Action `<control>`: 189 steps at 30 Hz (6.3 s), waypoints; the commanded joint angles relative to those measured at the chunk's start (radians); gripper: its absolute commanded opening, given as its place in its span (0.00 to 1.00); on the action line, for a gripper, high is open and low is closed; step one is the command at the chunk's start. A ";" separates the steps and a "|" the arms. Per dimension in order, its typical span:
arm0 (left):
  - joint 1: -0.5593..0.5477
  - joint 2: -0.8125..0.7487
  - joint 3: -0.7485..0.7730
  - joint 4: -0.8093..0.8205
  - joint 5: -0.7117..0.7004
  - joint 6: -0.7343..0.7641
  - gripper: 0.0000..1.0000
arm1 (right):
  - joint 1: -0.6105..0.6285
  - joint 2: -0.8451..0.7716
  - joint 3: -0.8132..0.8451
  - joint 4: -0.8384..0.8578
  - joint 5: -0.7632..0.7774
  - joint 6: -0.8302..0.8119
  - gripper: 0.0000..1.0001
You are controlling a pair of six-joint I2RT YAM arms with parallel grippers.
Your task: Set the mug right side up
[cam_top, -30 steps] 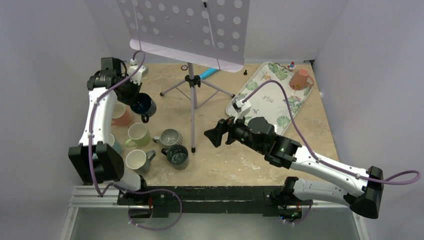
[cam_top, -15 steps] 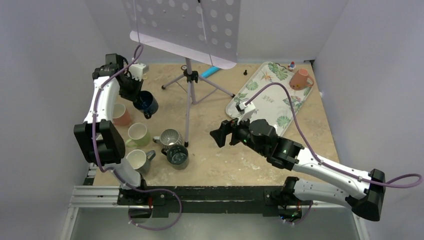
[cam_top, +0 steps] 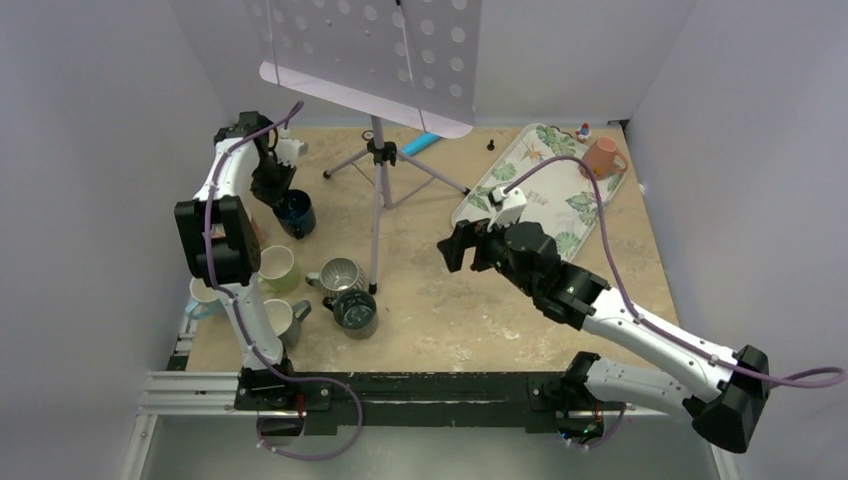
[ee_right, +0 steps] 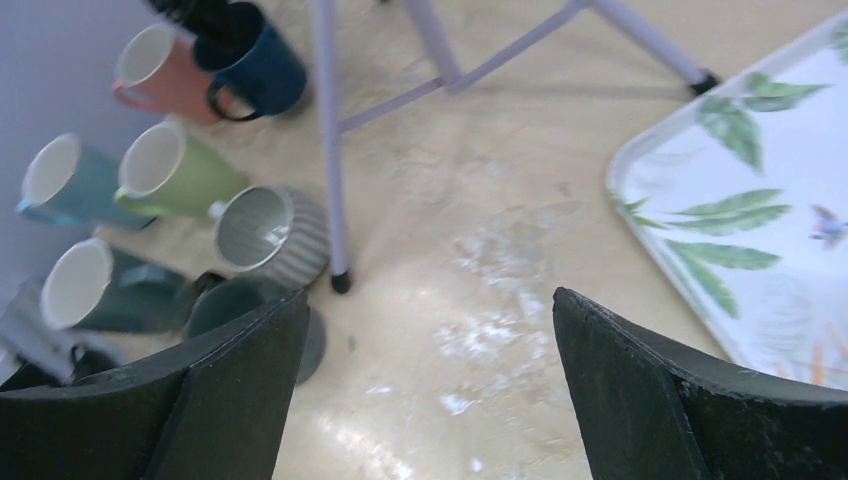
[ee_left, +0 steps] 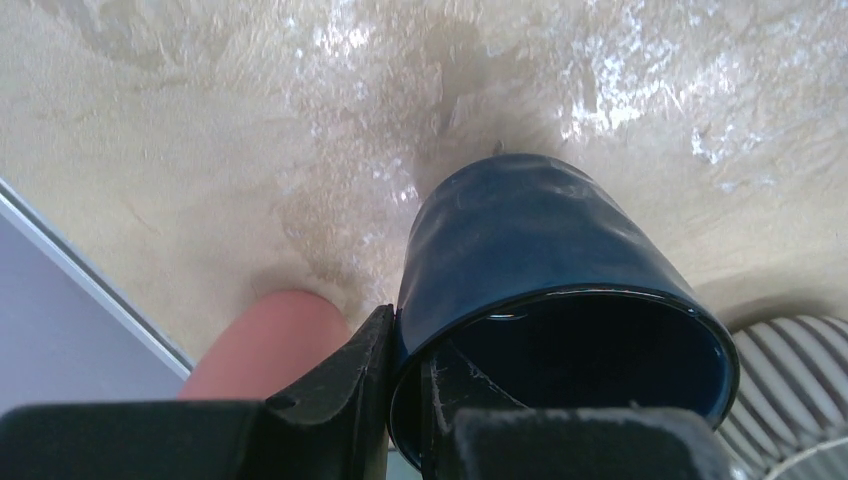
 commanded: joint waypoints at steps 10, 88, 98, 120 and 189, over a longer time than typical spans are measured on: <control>-0.013 0.037 0.010 0.042 0.051 -0.006 0.13 | -0.607 -0.050 0.023 0.000 0.007 -0.153 0.99; -0.076 -0.567 -0.151 -0.345 0.612 0.224 0.67 | -1.014 0.675 0.322 0.488 -0.596 0.040 0.00; -0.087 -0.743 -0.205 -0.502 0.813 0.281 0.79 | -0.670 0.215 0.044 0.406 -0.734 -0.157 0.00; -0.226 -1.027 -0.300 -0.206 1.145 0.140 0.94 | -0.028 0.183 0.065 1.095 -1.037 -0.102 0.00; -1.129 -0.428 -0.425 0.163 0.141 0.314 0.00 | -0.517 -0.004 -0.106 0.114 0.061 0.031 0.99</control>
